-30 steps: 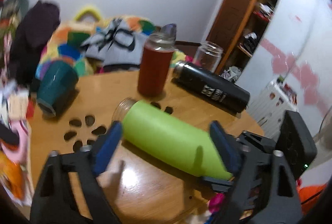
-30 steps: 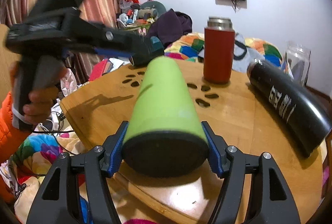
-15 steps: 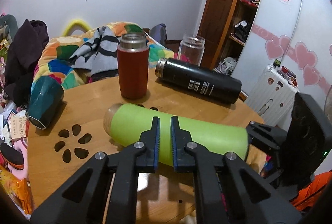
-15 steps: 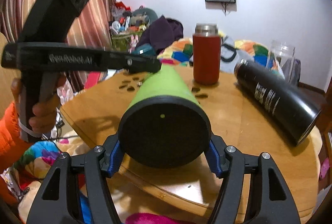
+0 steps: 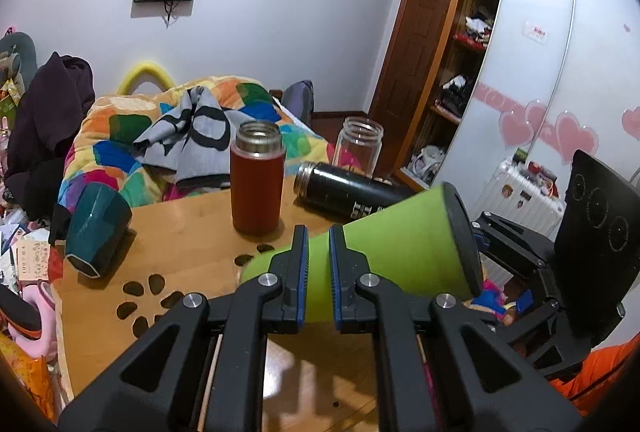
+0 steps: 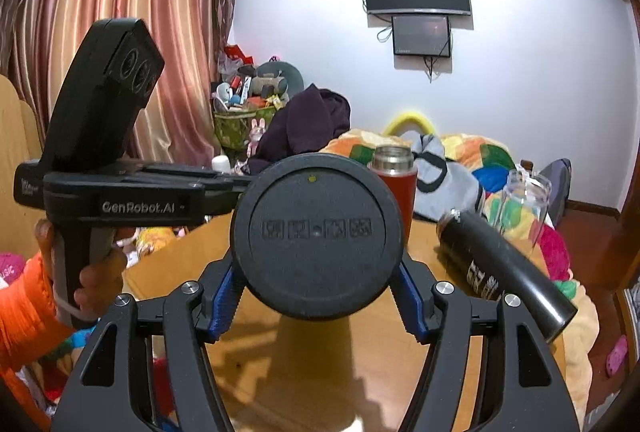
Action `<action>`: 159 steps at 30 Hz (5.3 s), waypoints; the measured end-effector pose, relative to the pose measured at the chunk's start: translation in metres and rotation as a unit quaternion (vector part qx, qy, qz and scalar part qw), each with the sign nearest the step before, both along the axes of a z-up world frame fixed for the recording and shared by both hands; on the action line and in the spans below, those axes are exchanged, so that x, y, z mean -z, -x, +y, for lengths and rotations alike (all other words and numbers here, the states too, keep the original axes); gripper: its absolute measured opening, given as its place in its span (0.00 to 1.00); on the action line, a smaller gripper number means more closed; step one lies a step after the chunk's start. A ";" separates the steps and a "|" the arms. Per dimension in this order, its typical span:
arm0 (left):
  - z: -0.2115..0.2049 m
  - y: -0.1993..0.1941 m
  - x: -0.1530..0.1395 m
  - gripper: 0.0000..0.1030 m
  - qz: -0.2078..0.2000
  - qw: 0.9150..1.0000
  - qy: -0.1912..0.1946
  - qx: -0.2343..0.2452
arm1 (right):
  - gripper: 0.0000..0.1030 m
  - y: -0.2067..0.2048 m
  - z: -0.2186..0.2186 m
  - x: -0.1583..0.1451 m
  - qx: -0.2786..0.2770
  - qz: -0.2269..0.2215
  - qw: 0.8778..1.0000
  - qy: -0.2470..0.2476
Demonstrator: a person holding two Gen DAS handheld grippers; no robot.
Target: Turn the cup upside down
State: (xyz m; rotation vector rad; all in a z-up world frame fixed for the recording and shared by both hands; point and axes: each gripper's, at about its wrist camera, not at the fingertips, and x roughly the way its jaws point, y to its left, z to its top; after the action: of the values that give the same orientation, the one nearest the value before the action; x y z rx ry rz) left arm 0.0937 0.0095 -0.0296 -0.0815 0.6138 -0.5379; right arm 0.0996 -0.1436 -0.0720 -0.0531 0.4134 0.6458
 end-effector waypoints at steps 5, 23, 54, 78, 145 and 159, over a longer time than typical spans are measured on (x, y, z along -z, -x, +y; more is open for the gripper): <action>0.010 -0.008 -0.003 0.09 0.003 1.000 0.024 -0.005 | 0.60 -0.008 0.004 -0.010 0.001 -0.011 1.000 -0.006; 0.046 -0.046 0.013 0.09 0.021 0.997 0.056 -0.057 | 0.61 -0.063 0.042 -0.018 0.008 0.021 1.000 0.007; 0.030 0.059 -0.036 0.91 -0.132 0.979 -0.022 -0.157 | 0.86 0.005 -0.014 -0.050 0.068 -0.030 0.997 -0.021; 0.000 0.117 -0.026 1.00 -0.179 0.952 -0.066 -0.241 | 1.00 0.053 -0.052 -0.057 0.139 -0.050 0.989 -0.031; 0.000 0.121 -0.029 1.00 -0.176 0.954 -0.054 -0.236 | 1.00 0.060 -0.049 -0.062 0.145 -0.057 0.987 -0.030; 0.000 0.121 -0.028 1.00 -0.173 0.956 -0.051 -0.231 | 1.00 0.058 -0.049 -0.064 0.145 -0.055 0.987 -0.029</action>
State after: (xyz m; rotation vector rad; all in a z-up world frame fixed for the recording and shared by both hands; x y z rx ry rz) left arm -0.0268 0.0093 -0.0013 -0.0291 0.2622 -0.0591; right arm 0.0415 -0.1931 -0.0085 0.0271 0.2884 0.3654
